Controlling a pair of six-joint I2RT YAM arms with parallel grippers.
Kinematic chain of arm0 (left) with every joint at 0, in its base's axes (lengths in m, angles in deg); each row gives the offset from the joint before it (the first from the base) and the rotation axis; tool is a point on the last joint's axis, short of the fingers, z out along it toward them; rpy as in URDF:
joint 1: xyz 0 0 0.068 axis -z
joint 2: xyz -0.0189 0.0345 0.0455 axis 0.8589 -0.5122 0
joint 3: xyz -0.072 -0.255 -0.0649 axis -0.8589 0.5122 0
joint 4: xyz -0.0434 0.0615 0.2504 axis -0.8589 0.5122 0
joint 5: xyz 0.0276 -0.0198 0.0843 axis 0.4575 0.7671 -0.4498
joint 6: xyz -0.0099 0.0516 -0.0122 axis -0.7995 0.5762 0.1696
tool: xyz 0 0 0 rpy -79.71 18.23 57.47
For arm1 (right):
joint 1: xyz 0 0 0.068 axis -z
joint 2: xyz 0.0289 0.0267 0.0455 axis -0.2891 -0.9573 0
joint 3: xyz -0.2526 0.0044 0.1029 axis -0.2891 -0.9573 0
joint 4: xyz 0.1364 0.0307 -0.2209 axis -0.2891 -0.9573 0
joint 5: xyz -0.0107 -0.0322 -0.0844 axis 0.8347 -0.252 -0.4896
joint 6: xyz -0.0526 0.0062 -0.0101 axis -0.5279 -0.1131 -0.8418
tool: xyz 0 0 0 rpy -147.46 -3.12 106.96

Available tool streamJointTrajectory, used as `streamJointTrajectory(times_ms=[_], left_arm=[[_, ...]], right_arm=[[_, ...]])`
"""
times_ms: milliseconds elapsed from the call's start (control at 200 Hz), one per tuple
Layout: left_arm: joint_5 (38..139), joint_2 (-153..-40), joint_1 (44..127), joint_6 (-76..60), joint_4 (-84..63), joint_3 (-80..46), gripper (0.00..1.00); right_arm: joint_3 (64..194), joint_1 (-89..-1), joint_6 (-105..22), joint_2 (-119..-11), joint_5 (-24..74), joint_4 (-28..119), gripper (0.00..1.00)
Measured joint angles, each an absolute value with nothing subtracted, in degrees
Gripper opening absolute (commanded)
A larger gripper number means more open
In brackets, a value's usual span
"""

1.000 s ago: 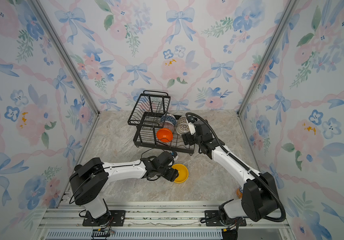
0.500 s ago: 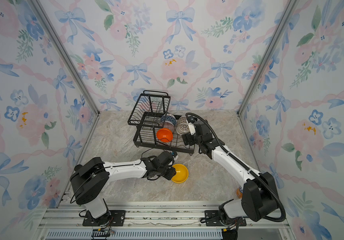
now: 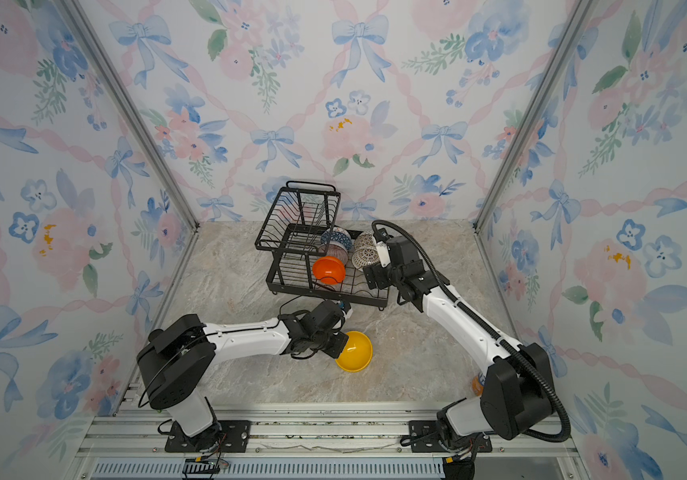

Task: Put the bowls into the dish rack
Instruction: 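Grasp the yellow bowl rim with the left gripper and lift it, then carry the yellow bowl toward the rack while the right gripper approaches it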

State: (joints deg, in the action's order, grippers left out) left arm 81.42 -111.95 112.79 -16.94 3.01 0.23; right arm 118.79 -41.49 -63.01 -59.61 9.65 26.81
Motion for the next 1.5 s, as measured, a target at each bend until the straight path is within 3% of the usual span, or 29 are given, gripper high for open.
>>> streamJointTrajectory(times_ms=[505,840,1125,1500], left_arm=[[76.3,-100.4,112.7,-15.4,6.1,1.7,0.0],[64.8,-90.5,112.7,-14.1,7.4,1.7,0.0],[54.5,-86.8,112.5,-14.1,7.4,1.6,0.0],[50.5,-86.3,111.3,-13.2,7.8,-0.1,0.0]], right_arm=[[120.5,-40.3,-60.3,-58.2,10.7,21.0,0.97],[120.5,-40.3,-58.8,-53.9,13.3,19.6,0.97],[122.2,-45.3,-56.9,-48.2,17.0,19.1,0.97],[122.3,-53.1,-55.1,-47.8,22.0,18.9,0.97]])
